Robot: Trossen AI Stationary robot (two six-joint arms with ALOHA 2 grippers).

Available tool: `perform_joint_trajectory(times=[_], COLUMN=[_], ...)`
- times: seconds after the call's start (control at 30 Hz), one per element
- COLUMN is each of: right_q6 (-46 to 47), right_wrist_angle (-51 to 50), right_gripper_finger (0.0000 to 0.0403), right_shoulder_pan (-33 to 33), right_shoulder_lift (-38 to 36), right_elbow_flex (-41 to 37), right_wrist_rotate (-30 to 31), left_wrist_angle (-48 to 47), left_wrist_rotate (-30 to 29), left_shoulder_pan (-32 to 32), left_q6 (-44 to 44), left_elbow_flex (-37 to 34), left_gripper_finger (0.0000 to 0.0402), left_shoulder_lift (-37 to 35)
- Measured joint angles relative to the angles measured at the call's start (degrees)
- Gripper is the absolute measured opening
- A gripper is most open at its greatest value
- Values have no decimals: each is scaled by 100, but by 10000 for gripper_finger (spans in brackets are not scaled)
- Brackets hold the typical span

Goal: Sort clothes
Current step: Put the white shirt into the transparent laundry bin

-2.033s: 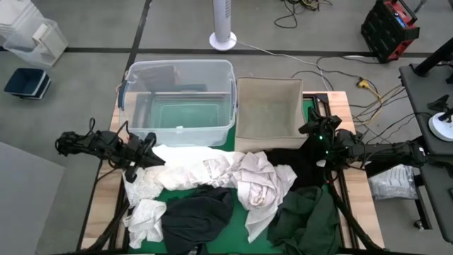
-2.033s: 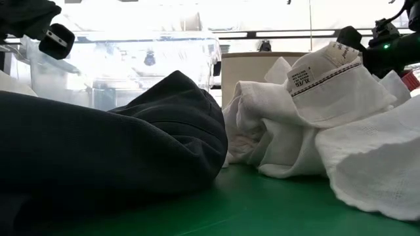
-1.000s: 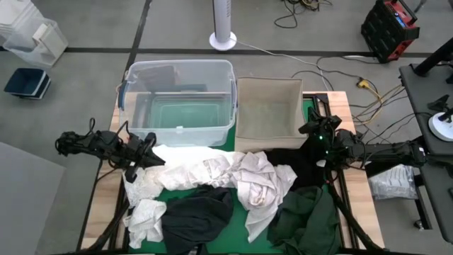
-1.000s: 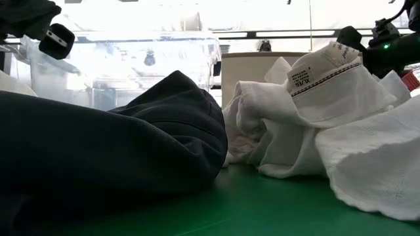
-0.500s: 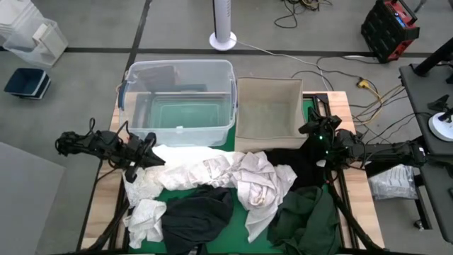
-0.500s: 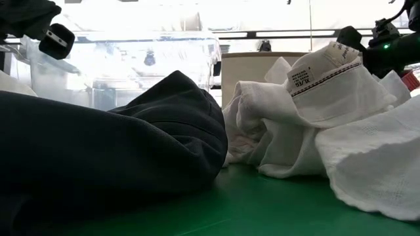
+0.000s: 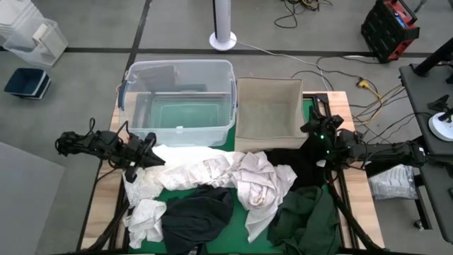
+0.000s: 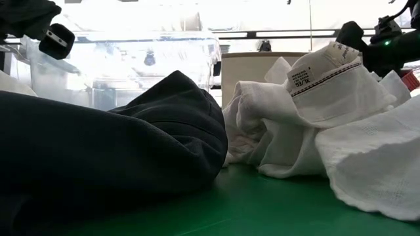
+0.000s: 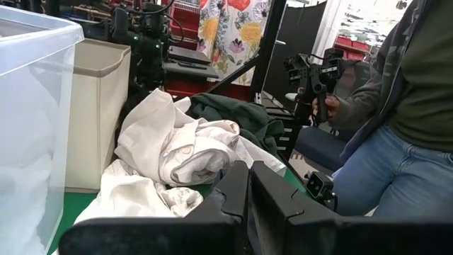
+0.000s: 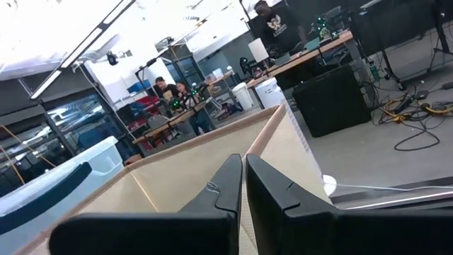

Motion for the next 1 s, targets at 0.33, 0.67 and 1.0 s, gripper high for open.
perform_joint_trajectory(times=[0.33, 0.67, 1.0], right_q6=[-723, -937, -1326], right_wrist_angle=[1006, 1616, 1576], right_gripper_finger=[13, 13, 13], right_shoulder_pan=[-1, -1, 0], right_shoulder_lift=[0, 0, 0], right_elbow_flex=[0, 81, 706], right_wrist_rotate=[-962, -2151, -2170], left_wrist_angle=[0, 0, 634], left_wrist_rotate=[-1, -1, -2], left_shoulder_pan=[1, 1, 0], left_q6=[0, 0, -17], left_elbow_flex=[0, 0, 1], left_gripper_finger=[0, 0, 0], left_shoulder_lift=[0, 0, 0])
